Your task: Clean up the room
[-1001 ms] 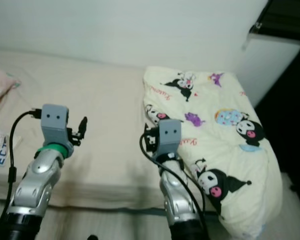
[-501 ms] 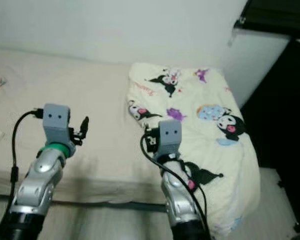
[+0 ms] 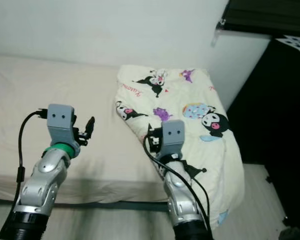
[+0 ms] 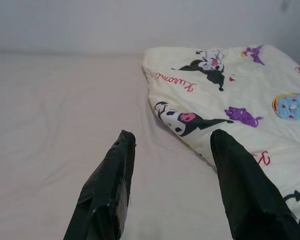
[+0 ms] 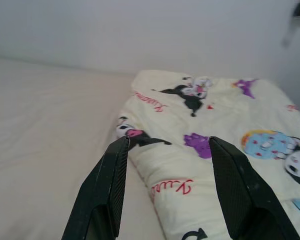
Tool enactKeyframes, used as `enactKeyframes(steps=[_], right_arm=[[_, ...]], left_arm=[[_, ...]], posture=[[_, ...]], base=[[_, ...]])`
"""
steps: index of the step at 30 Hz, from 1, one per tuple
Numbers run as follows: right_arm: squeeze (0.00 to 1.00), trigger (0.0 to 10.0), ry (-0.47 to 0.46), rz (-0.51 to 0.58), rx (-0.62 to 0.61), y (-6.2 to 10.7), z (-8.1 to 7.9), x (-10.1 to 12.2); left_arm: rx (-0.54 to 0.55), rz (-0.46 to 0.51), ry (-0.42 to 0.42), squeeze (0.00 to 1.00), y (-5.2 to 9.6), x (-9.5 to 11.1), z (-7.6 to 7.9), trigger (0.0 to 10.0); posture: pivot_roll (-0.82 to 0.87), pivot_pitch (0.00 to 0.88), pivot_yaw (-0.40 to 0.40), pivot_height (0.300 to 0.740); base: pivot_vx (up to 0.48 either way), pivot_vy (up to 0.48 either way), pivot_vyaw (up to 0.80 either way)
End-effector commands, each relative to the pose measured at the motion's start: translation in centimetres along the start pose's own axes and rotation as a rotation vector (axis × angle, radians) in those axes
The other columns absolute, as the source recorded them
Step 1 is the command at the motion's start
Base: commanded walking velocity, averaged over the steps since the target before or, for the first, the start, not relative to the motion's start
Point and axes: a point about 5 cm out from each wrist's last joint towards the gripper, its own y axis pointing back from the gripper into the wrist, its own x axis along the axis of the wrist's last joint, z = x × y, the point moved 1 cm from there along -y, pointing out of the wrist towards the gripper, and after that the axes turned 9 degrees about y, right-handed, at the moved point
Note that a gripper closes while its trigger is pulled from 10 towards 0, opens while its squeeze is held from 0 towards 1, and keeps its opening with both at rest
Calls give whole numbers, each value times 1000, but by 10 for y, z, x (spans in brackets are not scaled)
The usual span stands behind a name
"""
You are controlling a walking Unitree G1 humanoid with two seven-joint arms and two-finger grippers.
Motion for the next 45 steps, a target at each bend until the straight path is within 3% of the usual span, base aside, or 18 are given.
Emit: enactKeyframes(steps=[1, 6, 15, 19, 25, 31, 34, 45], right_arm=[[0, 10000, -14, -16, -4, 4, -2, -4], [0, 10000, -9, -19, -14, 4, -1, -5], [0, 10000, 42, -86, -104, 2, 9, -15], [0, 10000, 50, -93, -110, 1, 9, -17], [0, 10000, -8, -105, -180, 1, 12, -19], [0, 10000, -49, -116, -210, 3, 16, -23], [0, 10000, -59, -115, -206, 5, 17, -23], [0, 10000, -62, -120, -198, 3, 16, -24]], left_arm=[[18, -25, -13, 0, 1, -6, -6, 10000], [-12, -35, -18, 0, 2, -7, -3, 10000], [-245, -118, -61, 0, 10, -18, 16, 10000], [-279, -136, -84, 0, 12, -21, 16, 10000], [-364, -169, -208, 0, 21, -35, 9, 10000], [-347, -130, -224, 0, 37, -27, -5, 10000], [-364, -118, -311, 0, 49, -27, -11, 10000], [-328, -79, -327, 0, 46, -22, -13, 10000]], posture=[[-4, 66, -6, 740], [-4, 70, -4, 740], [1, 78, -3, 740], [2, 83, -2, 740], [4, 91, -2, 730], [-4, 101, 9, 705], [8, 106, 5, 690], [17, 104, -3, 650]], base=[[0, 0, 0], [0, 0, 0], [0, 0, 0], [0, 0, 0], [0, 0, 0], [0, 0, 0], [0, 0, 0], [0, 0, 0]])
